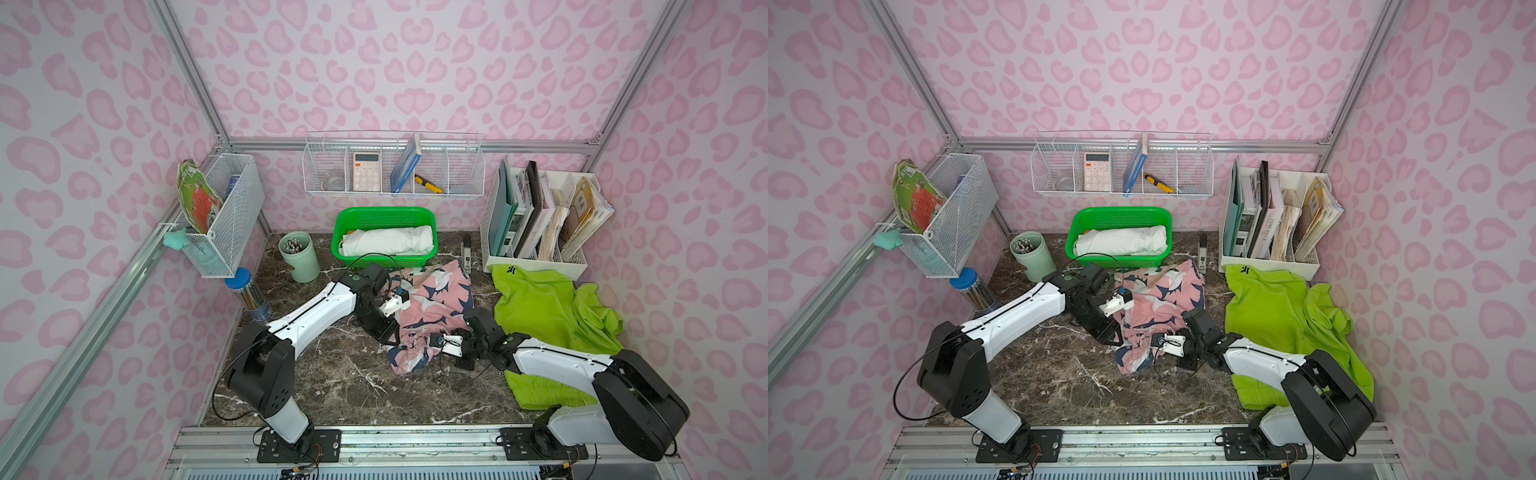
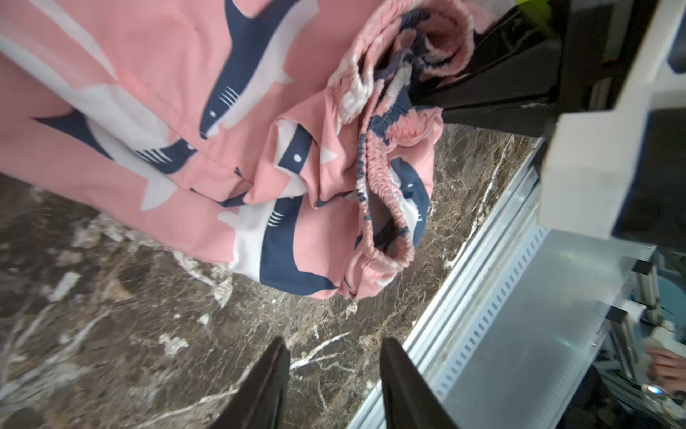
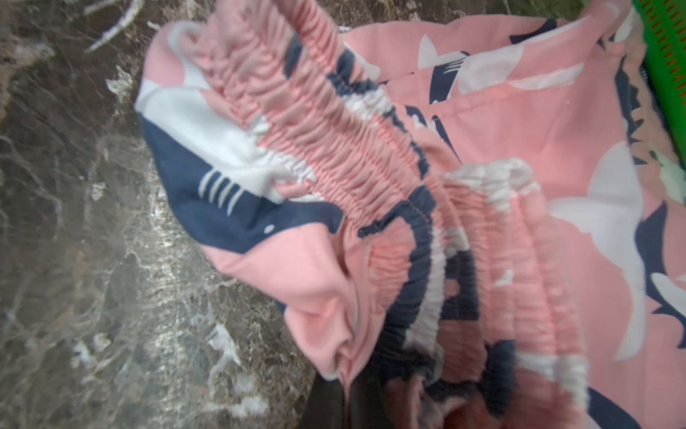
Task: Roll up the shorts
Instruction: Roll the shorts at the center of the board.
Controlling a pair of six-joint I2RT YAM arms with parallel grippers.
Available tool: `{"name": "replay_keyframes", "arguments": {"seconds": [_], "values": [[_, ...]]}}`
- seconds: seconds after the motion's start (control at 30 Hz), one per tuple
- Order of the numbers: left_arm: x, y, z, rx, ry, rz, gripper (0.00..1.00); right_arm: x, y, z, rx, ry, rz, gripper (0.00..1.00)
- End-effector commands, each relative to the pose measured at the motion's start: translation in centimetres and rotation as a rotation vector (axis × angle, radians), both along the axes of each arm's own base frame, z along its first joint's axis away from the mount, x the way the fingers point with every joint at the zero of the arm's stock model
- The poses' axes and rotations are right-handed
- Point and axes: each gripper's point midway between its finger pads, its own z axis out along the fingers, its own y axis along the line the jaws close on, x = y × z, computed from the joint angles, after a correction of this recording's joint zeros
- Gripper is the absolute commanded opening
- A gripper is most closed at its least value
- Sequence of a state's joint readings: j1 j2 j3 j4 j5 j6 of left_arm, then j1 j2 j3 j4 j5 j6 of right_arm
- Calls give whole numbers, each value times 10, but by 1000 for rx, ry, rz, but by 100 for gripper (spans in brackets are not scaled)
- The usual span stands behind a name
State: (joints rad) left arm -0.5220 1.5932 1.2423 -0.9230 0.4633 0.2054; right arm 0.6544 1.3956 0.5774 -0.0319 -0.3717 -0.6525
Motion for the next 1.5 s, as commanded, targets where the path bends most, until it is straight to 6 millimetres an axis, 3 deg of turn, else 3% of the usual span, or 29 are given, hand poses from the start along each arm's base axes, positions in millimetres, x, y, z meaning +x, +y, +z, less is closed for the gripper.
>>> {"name": "replay_keyframes", "arguments": {"seconds": [0.0, 0.2, 0.37, 0.7, 0.83, 1.1, 1.13, 1.17, 1.23, 1.47], "values": [[21, 4, 12, -4, -183, 36, 44, -10, 1, -2, 29, 195, -35, 0], [25, 1, 42, -101, -476, -14, 44, -1, 2, -2, 40, 401, -69, 0], [23, -6, 47, -35, -653, -66, 46, -4, 5, -2, 38, 500, -75, 0], [7, -45, 24, 64, -862, -268, 58, 9, 5, 4, 75, 640, -154, 0], [1, -63, 8, 90, -896, -354, 64, 11, 6, 0, 64, 674, -167, 0], [4, -84, -28, 150, -915, -419, 66, 16, 6, -1, 60, 703, -180, 0], [4, -84, -32, 157, -910, -426, 78, 17, 6, -1, 60, 703, -182, 0], [6, -85, -34, 163, -909, -424, 79, 16, 6, -1, 60, 705, -181, 0], [8, -86, -36, 176, -911, -425, 99, 17, 5, -2, 60, 705, -184, 0], [13, -93, -53, 198, -899, -462, 99, 17, 6, -3, 60, 712, -183, 0]]}}
